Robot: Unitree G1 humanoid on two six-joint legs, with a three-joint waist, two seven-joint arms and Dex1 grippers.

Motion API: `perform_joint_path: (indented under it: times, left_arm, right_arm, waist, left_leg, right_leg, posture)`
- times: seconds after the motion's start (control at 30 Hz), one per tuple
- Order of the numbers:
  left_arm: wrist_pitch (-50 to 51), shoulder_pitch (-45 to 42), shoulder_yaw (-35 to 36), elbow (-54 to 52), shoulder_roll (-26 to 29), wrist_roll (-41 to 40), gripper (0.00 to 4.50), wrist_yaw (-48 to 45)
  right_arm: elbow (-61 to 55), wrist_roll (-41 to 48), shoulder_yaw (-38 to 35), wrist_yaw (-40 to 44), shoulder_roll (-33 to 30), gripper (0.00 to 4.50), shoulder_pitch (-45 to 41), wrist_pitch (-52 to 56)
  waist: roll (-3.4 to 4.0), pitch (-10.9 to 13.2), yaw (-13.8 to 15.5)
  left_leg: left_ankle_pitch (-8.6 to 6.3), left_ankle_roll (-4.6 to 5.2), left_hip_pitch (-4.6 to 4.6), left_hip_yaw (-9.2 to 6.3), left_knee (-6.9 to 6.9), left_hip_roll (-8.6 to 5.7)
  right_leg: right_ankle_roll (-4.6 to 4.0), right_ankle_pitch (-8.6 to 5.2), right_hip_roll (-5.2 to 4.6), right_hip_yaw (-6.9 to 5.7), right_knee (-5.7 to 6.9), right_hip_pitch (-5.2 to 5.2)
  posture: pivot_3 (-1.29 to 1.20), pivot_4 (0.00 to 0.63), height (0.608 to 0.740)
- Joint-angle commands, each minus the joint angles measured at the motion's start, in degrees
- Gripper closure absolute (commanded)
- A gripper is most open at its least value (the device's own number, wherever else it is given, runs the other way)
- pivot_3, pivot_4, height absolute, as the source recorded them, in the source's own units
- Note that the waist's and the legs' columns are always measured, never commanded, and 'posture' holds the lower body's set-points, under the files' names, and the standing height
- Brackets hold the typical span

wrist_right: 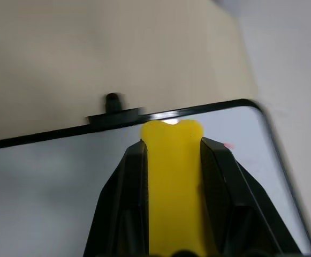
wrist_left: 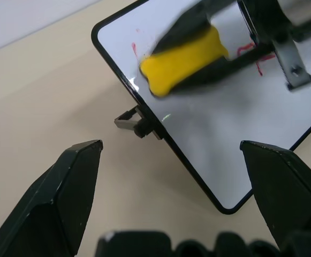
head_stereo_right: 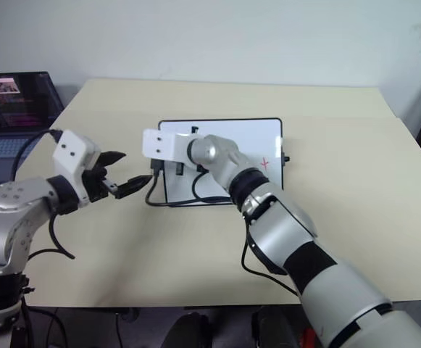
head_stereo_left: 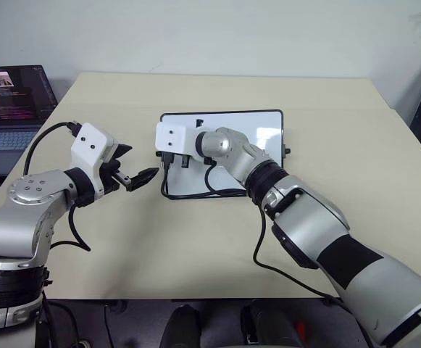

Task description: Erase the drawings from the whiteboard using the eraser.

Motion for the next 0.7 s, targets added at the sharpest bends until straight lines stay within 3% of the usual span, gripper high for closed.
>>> perform_joint_path:
  times: [0.03,0.27,0.57,0.7]
  left_arm:
    - [-1.0,-0.41,1.24,-2.27,0.81,-0.11,0.0,-0.04]
    - [-1.23,-0.45,1.25,-2.17,0.65,-0.05,0.0,-0.02]
    - [-1.74,-0.41,0.73,-1.92,0.3,0.14,0.0,0.01]
    - [-1.84,-0.53,0.47,-1.85,0.39,0.18,0.0,-0.08]
  right_arm:
    - [0.22,0.5,-2.17,-3.51,-0.9,3.49,-3.46,-1.08]
    - [1.13,-1.17,0.89,9.87,-0.7,3.49,0.5,1.52]
    - [0.33,-0.3,-1.43,-1.1,-1.01,3.49,-2.84,-1.28]
    - [0.77,-0.57,-0.67,0.79,-0.15,3.49,-2.22,-1.67]
  waist:
    - [-0.01,0.0,-0.05]
    - [-0.01,0.0,-0.26]
    - [-0.01,0.0,-0.06]
    - [-0.01,0.0,-0.1]
  left_leg:
    - [0.0,0.0,-0.03,0.02,-0.01,0.0]
    - [-0.02,0.01,-0.05,0.1,-0.09,0.03]
    - [0.02,0.0,0.02,0.0,0.01,0.0]
    - [0.01,0.0,-0.04,0.05,-0.04,0.01]
  right_leg:
    - [0.0,0.0,0.0,0.01,-0.03,-0.02]
    - [-0.01,-0.03,0.0,0.07,-0.15,-0.05]
    - [-0.07,0.02,0.01,0.0,0.03,-0.01]
    - [-0.07,0.02,0.01,0.03,-0.09,-0.03]
  posture:
    - [0.0,0.15,0.74]
    - [0.0,0.15,0.74]
    - [0.0,0.15,0.74]
    - [0.0,0.15,0.74]
